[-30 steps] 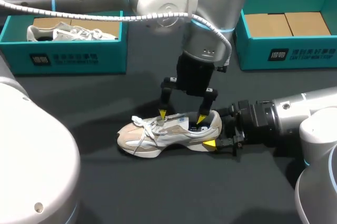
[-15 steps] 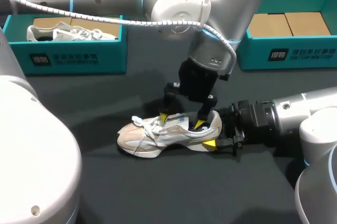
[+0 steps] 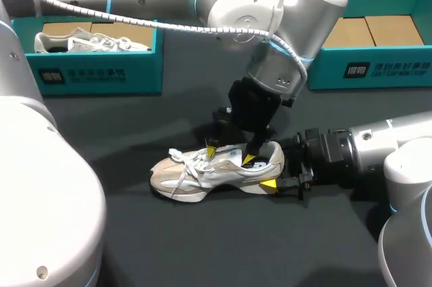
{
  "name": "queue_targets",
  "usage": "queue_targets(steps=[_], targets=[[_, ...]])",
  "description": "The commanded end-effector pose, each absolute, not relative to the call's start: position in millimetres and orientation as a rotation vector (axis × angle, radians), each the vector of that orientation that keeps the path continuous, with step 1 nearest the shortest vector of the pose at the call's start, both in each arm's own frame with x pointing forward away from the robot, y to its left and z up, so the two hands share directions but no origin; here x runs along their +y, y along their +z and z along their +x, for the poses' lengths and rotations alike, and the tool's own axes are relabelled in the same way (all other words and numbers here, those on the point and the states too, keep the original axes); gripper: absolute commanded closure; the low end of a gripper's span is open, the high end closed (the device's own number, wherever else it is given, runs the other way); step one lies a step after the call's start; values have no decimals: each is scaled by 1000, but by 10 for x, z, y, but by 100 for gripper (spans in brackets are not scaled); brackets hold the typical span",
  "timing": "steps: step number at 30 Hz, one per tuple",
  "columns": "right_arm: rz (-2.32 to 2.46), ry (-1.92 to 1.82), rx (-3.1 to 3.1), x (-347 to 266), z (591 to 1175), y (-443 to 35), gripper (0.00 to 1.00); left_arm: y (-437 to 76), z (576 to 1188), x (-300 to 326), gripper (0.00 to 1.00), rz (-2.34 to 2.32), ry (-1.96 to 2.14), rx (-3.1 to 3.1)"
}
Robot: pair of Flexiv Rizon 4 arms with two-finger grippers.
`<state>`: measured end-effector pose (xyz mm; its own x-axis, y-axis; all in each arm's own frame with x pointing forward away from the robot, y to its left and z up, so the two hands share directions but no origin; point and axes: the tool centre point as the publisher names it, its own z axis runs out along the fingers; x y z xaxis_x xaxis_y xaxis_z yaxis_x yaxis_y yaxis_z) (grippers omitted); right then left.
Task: Take the shoe out of the shoebox, open the shoe tongue, remove and reinsert the insole, then place the shoe into the shoebox
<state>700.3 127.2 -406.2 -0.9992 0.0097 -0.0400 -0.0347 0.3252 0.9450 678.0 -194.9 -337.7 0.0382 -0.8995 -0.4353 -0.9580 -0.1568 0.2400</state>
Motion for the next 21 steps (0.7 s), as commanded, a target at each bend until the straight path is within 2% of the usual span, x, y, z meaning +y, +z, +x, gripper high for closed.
queue_targets(steps=[1, 6, 9, 16, 18, 20, 21], targets=[[-24, 1798, 2528, 1271, 6996, -4056, 100, -3353, 6783, -1946, 29, -2173, 757, 1957], [-24, 1798, 2528, 1271, 6996, -4056, 100, -3306, 6756, -1912, 51, -2169, 740, 1975], [-24, 1798, 2528, 1271, 6996, -4056, 100, -3282, 6735, -1887, 58, -2164, 729, 1987], [-24, 1798, 2528, 1271, 6996, -4056, 100, -3234, 6717, -1842, 64, -2137, 697, 2035], [-24, 1798, 2528, 1271, 6996, -4056, 100, -3219, 6713, -1832, 70, -2132, 685, 2052], [-24, 1798, 2528, 1271, 6996, -4056, 100, -3202, 6709, -1821, 82, -2122, 665, 2064], [-24, 1798, 2528, 1271, 6996, -4056, 100, -3192, 6707, -1813, 85, -2115, 657, 2076]])
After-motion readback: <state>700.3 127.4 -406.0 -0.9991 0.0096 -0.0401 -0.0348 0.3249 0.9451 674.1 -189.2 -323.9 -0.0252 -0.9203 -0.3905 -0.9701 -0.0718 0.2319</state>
